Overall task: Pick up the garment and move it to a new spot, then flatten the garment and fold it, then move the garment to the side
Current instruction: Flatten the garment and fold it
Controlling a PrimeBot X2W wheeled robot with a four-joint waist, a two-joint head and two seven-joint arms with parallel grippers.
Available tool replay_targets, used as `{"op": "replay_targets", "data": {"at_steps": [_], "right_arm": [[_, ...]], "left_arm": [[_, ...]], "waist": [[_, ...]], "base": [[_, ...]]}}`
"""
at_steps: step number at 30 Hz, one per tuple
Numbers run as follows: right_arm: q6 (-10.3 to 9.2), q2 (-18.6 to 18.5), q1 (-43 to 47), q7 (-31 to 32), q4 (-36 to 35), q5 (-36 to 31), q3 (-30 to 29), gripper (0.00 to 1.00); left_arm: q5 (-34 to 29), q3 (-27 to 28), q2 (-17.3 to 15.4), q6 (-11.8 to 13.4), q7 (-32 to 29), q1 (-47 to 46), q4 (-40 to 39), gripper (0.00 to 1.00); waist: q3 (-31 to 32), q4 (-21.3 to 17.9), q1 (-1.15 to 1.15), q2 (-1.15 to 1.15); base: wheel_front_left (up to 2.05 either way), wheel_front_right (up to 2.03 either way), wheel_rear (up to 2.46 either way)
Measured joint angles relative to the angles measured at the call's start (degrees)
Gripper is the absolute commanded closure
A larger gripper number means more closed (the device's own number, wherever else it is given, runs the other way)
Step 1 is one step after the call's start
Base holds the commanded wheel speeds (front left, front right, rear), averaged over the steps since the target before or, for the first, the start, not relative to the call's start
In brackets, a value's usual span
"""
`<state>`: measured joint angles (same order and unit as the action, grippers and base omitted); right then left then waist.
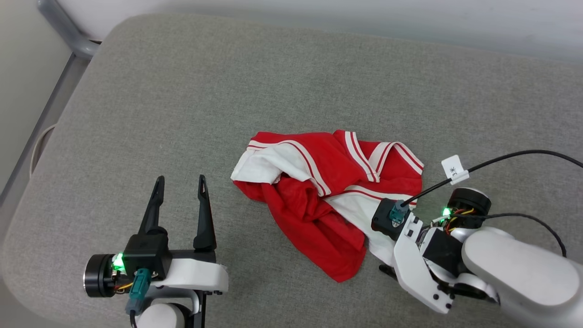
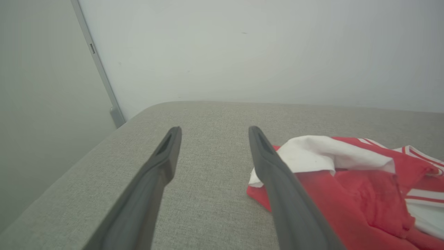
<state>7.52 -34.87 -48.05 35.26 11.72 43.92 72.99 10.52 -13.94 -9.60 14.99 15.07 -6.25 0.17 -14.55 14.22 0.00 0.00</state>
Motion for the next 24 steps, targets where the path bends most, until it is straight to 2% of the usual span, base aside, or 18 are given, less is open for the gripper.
{"op": "replay_targets", "data": {"at_steps": [2,3,4,10,15,19,24], "right_arm": [[-0.02,0.2,1.1,0.6,0.5,-1.5,-0.2,0.00],[-0.03,0.3,1.4,0.6,0.5,-2.0,-0.3,0.65],[-0.03,0.2,1.4,0.0,0.5,-2.0,-0.3,1.00],[-0.01,0.2,1.1,-6.3,0.7,-2.4,0.2,1.00],[0.00,-1.5,-0.2,-12.6,-0.6,-3.1,0.3,1.00],[0.00,-4.1,-1.1,-16.7,-2.8,-2.8,0.0,1.00],[0.00,-8.1,-1.6,-19.7,-6.9,-2.7,-3.8,1.00]], "left_arm": [[-0.7,0.7,1.1,-0.9,0.0,-0.1,0.4,0.00],[-1.0,1.1,1.4,-1.3,0.0,-0.2,0.5,0.00],[-1.3,1.6,1.7,-1.6,0.0,-0.2,0.7,0.00],[-2.9,4.0,3.1,-3.5,0.0,-0.1,1.7,0.00],[-4.0,5.4,3.7,-4.9,0.0,0.7,2.1,0.00],[-4.6,6.5,4.0,-5.8,0.0,2.0,2.4,0.00],[-5.3,7.2,4.5,-6.5,0.0,3.9,2.4,0.00]], "waist": [[-0.3,0.3,0.00,0.00],[-0.5,0.4,0.00,0.00],[-0.5,0.4,0.00,0.00],[0.5,-1.0,0.00,0.00],[2.7,-2.5,0.00,0.00],[5.0,-4.0,0.00,0.00],[7.8,-5.7,0.00,0.00]], "base": [[0.00,0.00,0.00],[0.00,0.00,0.00],[0.00,0.00,0.00],[0.00,0.00,0.00],[0.00,0.00,0.00],[0.00,0.00,0.00],[0.00,0.00,0.00]]}}
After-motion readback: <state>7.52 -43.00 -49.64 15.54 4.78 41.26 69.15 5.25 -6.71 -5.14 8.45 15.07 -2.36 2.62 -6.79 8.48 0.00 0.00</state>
